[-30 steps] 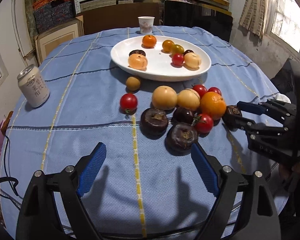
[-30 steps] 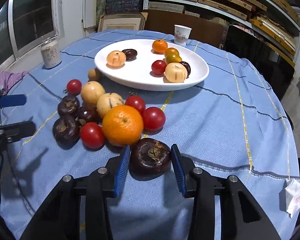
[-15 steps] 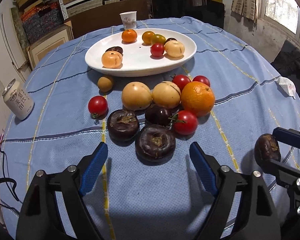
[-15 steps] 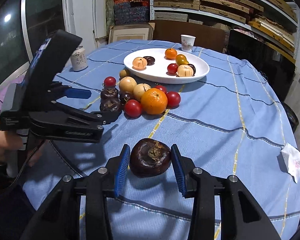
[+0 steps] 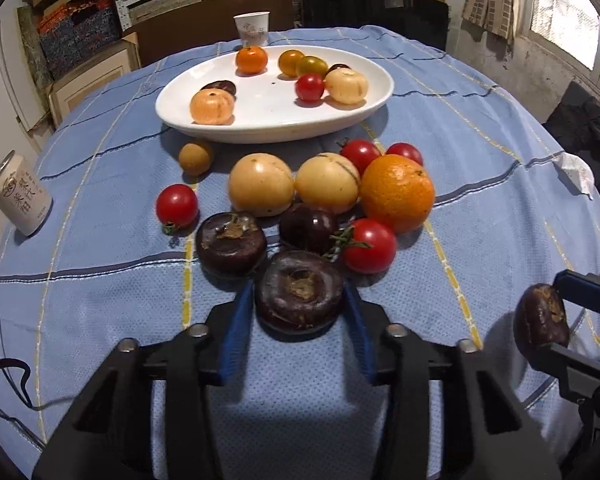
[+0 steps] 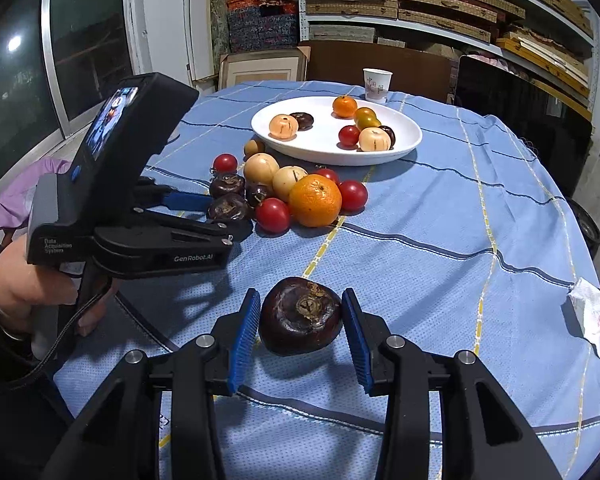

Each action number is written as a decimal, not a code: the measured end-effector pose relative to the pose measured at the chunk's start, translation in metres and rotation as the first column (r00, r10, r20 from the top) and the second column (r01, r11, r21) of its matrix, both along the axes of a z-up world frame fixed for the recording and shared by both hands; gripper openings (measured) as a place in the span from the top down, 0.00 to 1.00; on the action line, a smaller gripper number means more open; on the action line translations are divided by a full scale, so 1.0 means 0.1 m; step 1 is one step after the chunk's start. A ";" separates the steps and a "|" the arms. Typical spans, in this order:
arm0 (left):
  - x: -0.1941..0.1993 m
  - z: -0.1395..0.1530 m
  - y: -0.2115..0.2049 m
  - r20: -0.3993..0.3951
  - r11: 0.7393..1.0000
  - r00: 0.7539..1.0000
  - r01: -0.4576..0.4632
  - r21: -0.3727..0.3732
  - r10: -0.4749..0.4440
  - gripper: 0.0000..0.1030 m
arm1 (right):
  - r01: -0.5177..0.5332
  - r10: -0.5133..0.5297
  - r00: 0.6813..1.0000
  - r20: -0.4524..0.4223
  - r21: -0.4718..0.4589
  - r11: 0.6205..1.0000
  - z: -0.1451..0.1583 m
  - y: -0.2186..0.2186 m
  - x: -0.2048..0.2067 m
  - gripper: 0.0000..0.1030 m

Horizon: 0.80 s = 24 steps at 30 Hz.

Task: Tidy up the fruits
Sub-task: 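Grasp a dark purple fruit with the right tool while the left grasps another, then carry both dark purple fruits over the white plate and open both tools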

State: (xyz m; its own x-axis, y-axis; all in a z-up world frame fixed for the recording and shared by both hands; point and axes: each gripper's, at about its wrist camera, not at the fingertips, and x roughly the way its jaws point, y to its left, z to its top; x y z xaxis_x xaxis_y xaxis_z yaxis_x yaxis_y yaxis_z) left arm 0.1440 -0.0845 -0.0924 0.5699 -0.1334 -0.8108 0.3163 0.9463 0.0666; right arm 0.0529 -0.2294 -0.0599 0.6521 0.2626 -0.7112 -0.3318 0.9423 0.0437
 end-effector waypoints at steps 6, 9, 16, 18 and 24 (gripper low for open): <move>-0.16 0.19 0.19 0.031 0.996 0.999 -0.025 -0.085 0.028 0.59 | 0.003 -0.003 1.000 0.019 -0.001 1.000 0.06 -0.03 -0.03 0.59; -0.28 0.33 0.33 0.039 0.993 0.999 -0.020 -0.120 0.025 0.59 | 0.015 -0.015 1.000 0.021 -0.003 1.000 0.07 -0.06 -0.02 0.59; -0.52 0.83 0.65 0.103 0.984 0.994 -0.015 -0.178 0.034 0.59 | 0.053 -0.053 0.997 0.061 -0.013 0.998 0.18 -0.15 0.02 0.59; -0.56 1.02 0.72 0.141 0.983 0.989 -0.007 -0.181 0.033 0.59 | 0.067 -0.066 0.994 0.089 -0.007 0.998 0.27 -0.20 0.03 0.59; -0.33 1.40 0.73 0.176 0.978 0.984 0.011 -0.208 0.026 0.59 | 0.075 -0.073 0.978 0.196 -0.003 0.997 0.65 -0.29 0.20 0.62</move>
